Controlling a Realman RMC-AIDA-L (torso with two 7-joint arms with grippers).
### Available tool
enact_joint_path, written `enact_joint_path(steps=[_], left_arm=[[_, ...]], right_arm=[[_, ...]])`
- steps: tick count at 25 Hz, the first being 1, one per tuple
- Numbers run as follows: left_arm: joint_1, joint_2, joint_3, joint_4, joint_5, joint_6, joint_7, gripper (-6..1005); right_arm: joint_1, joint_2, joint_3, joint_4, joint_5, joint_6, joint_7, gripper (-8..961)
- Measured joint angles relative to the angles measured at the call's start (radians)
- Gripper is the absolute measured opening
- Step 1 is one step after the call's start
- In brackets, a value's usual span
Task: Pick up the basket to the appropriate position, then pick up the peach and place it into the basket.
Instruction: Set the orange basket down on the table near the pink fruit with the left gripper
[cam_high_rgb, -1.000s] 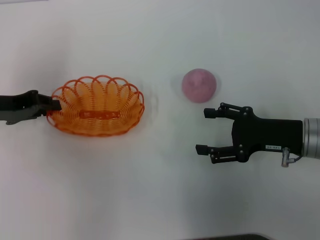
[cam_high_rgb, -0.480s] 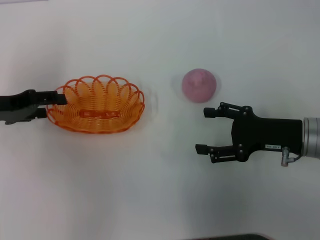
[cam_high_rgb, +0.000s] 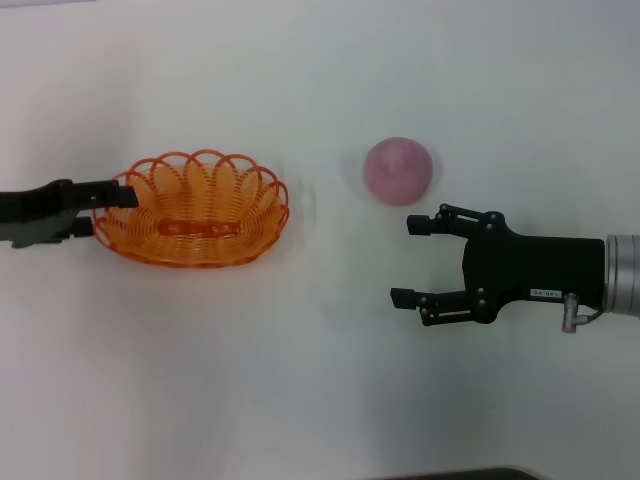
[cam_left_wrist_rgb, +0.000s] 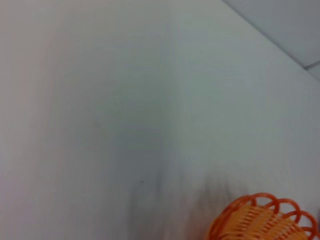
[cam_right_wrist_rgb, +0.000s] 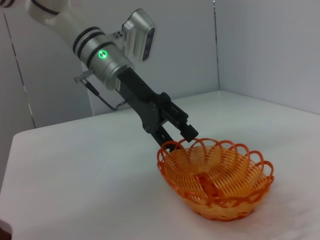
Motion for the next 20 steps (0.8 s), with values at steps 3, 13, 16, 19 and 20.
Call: enact_joint_path(steps=[3, 13, 16, 19, 20], left_arm=[[0.006, 0.0, -0.002, 0.007, -0.066, 0.027, 0.109, 886], [0.073, 0.004, 0.001, 0.012, -0.31, 0.08, 0.6, 886], [0.077, 0.004, 0.01, 0.012, -0.304, 0.033, 0.64, 886], [0.082, 0.003, 0.021, 0.012, -0.304, 0.005, 0.694, 886], [0.084, 0.003, 0.023, 0.012, -0.304, 0.0, 0.716, 886]], right_arm=[[0.0, 0.0, 0.0, 0.0, 0.0, 0.0, 0.0, 957], [0.0, 0.0, 0.0, 0.001, 0.0, 0.0, 0.0, 957], [0.002, 0.0, 0.0, 0.002, 0.0, -0.003, 0.0, 958], [0.002, 0.0, 0.0, 0.002, 0.0, -0.004, 0.0, 958], [0.002, 0.0, 0.0, 0.002, 0.0, -0.003, 0.0, 958]])
